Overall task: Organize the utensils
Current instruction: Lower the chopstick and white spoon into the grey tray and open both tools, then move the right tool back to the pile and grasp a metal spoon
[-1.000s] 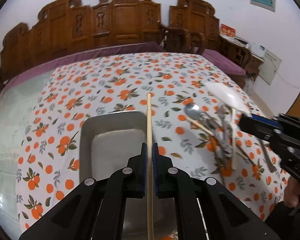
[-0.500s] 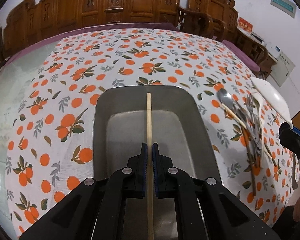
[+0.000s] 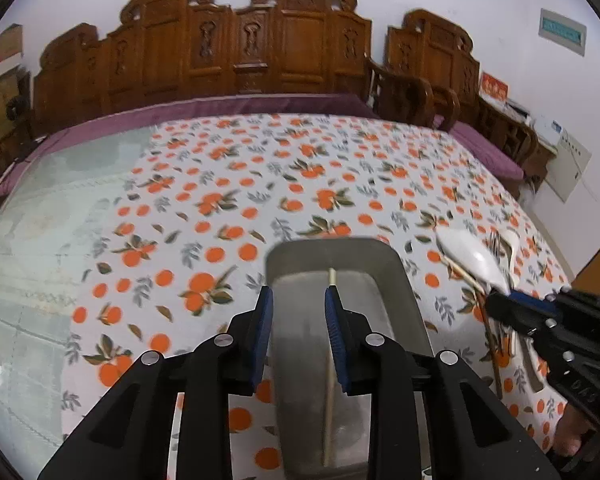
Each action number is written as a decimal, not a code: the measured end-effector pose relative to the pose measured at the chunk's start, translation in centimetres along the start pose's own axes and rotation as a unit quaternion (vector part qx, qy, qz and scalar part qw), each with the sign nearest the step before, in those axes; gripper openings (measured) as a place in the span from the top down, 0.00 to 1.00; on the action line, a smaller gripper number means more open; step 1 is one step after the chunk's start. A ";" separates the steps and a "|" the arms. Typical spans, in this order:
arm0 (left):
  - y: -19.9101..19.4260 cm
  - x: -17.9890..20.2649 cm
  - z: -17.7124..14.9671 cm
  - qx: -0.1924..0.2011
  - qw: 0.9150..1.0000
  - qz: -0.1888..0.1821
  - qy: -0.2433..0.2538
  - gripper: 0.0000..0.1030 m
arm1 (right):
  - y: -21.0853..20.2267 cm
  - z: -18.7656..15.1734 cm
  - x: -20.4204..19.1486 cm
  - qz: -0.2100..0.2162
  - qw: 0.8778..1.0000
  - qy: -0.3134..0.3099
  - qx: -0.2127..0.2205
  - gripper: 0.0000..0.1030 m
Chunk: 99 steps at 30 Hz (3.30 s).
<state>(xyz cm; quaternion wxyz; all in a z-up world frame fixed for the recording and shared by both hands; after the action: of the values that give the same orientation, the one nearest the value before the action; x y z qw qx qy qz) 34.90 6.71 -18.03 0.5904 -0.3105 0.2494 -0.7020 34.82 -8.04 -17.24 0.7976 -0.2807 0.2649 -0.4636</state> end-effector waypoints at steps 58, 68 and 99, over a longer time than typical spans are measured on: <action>-1.8 9.0 0.6 0.030 0.998 -0.029 0.046 0.58 | -5.9 -0.3 11.7 -0.123 0.992 0.019 0.038 0.76; 0.6 13.5 -1.5 -0.003 0.996 -0.040 0.084 0.58 | -2.2 -3.5 14.6 -0.106 0.994 0.026 -0.007 0.76; 2.5 14.5 -2.6 -0.032 0.995 -0.042 0.089 0.58 | 8.0 -3.1 14.7 -0.098 0.986 -0.005 -0.135 0.91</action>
<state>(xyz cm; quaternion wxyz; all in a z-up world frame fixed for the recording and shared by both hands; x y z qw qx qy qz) 33.08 -8.05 -19.54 0.5259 -0.2758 0.3101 -0.7424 43.69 -18.43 -27.36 0.7040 -0.4128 0.2924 -0.4984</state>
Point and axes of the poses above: each gripper's, at about its wrist camera, not at the fingertips, and y roughly the way its jaws point, x to its right, z to its top, the point moved 6 cm from there along y, roughly the way its jaws point, and after that the axes turned 4 degrees about -z, right-handed, at the moved point
